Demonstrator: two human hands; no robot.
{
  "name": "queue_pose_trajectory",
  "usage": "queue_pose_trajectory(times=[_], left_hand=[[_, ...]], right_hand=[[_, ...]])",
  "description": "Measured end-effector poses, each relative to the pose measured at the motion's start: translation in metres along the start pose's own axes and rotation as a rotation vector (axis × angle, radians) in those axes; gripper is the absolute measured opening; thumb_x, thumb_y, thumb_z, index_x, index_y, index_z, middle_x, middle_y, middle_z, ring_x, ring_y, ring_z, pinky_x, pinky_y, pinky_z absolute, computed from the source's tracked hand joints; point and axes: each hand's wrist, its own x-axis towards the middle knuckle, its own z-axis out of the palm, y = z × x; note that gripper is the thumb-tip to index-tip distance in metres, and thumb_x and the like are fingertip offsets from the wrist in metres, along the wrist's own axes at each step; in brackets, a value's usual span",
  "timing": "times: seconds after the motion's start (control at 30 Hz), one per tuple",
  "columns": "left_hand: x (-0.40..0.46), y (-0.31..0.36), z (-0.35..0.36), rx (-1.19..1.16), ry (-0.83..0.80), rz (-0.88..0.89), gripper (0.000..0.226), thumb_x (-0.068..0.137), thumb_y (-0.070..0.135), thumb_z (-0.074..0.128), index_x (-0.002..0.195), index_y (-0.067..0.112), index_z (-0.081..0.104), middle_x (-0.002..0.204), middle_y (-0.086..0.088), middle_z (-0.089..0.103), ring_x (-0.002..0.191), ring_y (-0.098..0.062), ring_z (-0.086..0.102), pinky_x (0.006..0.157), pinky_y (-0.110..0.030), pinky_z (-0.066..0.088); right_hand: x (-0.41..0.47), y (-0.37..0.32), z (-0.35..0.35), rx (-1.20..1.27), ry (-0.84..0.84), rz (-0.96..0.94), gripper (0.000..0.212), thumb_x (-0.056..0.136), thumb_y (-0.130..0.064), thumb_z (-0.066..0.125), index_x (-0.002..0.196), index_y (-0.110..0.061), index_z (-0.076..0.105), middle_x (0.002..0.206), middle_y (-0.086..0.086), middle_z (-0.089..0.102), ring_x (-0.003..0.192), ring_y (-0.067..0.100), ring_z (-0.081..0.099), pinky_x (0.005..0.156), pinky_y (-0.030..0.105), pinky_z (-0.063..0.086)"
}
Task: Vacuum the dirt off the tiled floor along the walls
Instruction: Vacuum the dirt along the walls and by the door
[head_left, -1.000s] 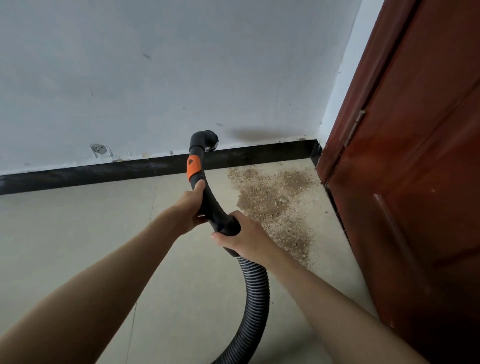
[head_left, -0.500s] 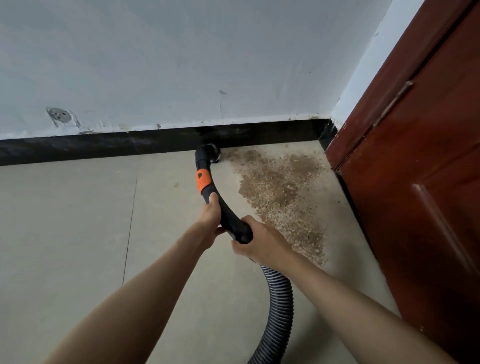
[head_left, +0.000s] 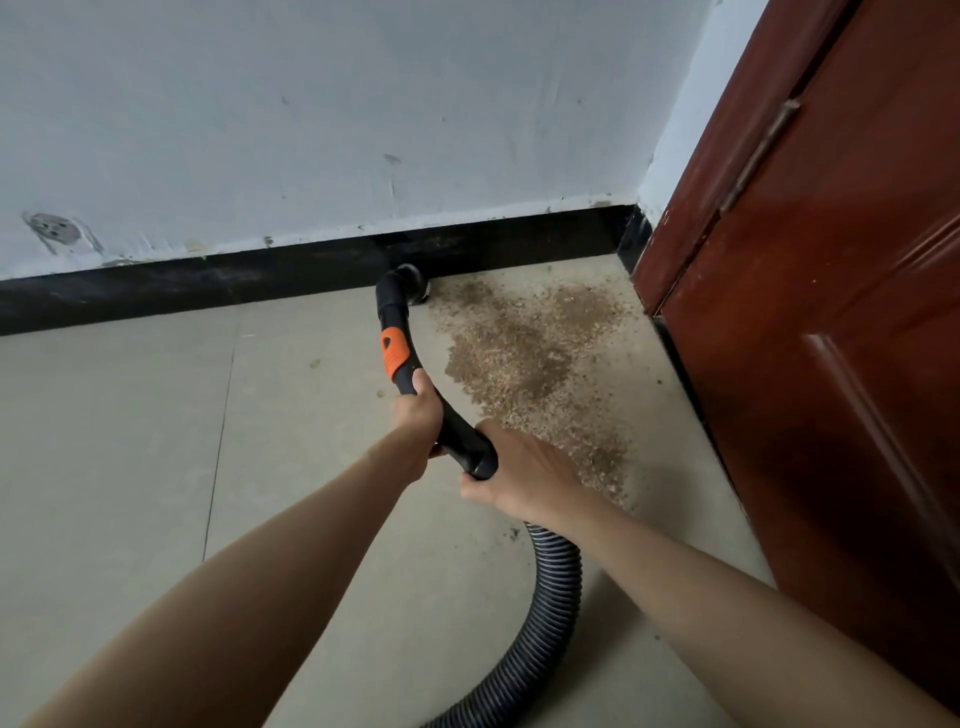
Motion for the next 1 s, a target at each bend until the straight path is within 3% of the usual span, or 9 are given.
queue_pose_trajectory(times=[0.1,0.27,0.37,0.43,0.5,0.57,0.77,0.87,1.0], left_hand=[[-0.002,-0.002,0.012,0.021,0.02,0.031,0.052,0.1,0.048,0.026,0.125,0.005,0.04,0.105,-0.011,0.048,0.094,-0.028,0.05,0.071,-0.039,0.049],[-0.004,-0.006,0.037,0.023,0.014,0.125,0.039,0.101,0.045,0.027,0.102,0.008,0.038,0.091,-0.009,0.049,0.081,-0.024,0.051,0.073,-0.036,0.046],[-0.004,-0.006,0.05,0.029,-0.012,0.146,0.04,0.1,0.046,0.029,0.091,0.009,0.041,0.08,-0.005,0.046,0.068,-0.016,0.048,0.066,-0.032,0.045],[-0.004,-0.003,0.055,0.026,-0.037,0.155,0.042,0.1,0.047,0.029,0.103,0.007,0.043,0.089,-0.008,0.051,0.077,-0.02,0.053,0.068,-0.034,0.048],[-0.002,0.002,0.06,0.012,-0.072,0.166,0.052,0.1,0.049,0.028,0.127,0.006,0.041,0.112,-0.014,0.054,0.1,-0.028,0.056,0.087,-0.041,0.05],[0.0,0.009,0.064,-0.028,-0.115,0.159,0.058,0.1,0.049,0.028,0.138,0.006,0.036,0.116,-0.017,0.054,0.109,-0.032,0.055,0.094,-0.042,0.048],[-0.003,0.019,0.081,-0.16,-0.299,0.097,0.045,0.1,0.044,0.036,0.111,0.001,0.044,0.082,-0.01,0.055,0.073,-0.023,0.055,0.077,-0.037,0.049],[-0.006,0.021,0.093,-0.141,-0.362,0.091,0.044,0.1,0.043,0.036,0.094,0.002,0.048,0.08,-0.009,0.052,0.07,-0.021,0.053,0.072,-0.033,0.047],[-0.008,0.026,0.106,-0.114,-0.431,0.102,0.045,0.1,0.043,0.036,0.103,0.001,0.049,0.08,-0.009,0.053,0.069,-0.02,0.053,0.063,-0.03,0.049]], right_hand=[[-0.003,0.009,0.003,0.016,0.022,-0.003,0.031,0.082,-0.045,0.059,0.097,-0.027,0.039,0.089,-0.001,0.058,0.072,0.025,0.052,0.063,0.033,0.035],[-0.01,0.028,0.001,0.046,0.042,0.023,0.031,0.084,-0.045,0.058,0.101,-0.027,0.04,0.086,-0.004,0.052,0.08,0.028,0.058,0.067,0.033,0.037],[-0.015,0.037,-0.002,0.094,0.05,0.048,0.029,0.086,-0.046,0.056,0.098,-0.028,0.036,0.088,-0.001,0.055,0.081,0.028,0.058,0.068,0.034,0.038],[-0.018,0.041,-0.005,0.122,0.065,0.052,0.028,0.088,-0.046,0.055,0.098,-0.027,0.037,0.088,0.001,0.056,0.078,0.027,0.056,0.066,0.033,0.037],[-0.021,0.044,-0.007,0.149,0.093,0.061,0.027,0.089,-0.046,0.054,0.097,-0.026,0.038,0.085,0.001,0.056,0.075,0.026,0.056,0.064,0.032,0.036],[-0.023,0.045,-0.009,0.172,0.109,0.079,0.028,0.09,-0.048,0.053,0.098,-0.024,0.04,0.084,0.001,0.056,0.075,0.025,0.056,0.063,0.032,0.036],[-0.027,0.053,-0.015,0.269,0.167,0.175,0.03,0.089,-0.05,0.053,0.102,-0.023,0.048,0.083,0.002,0.06,0.076,0.026,0.06,0.063,0.035,0.044],[-0.03,0.06,-0.016,0.284,0.191,0.22,0.029,0.088,-0.051,0.053,0.1,-0.025,0.048,0.082,0.0,0.06,0.076,0.024,0.06,0.064,0.036,0.046],[-0.031,0.068,-0.02,0.314,0.216,0.263,0.027,0.088,-0.052,0.053,0.099,-0.028,0.047,0.081,-0.003,0.06,0.074,0.02,0.059,0.059,0.033,0.042]])
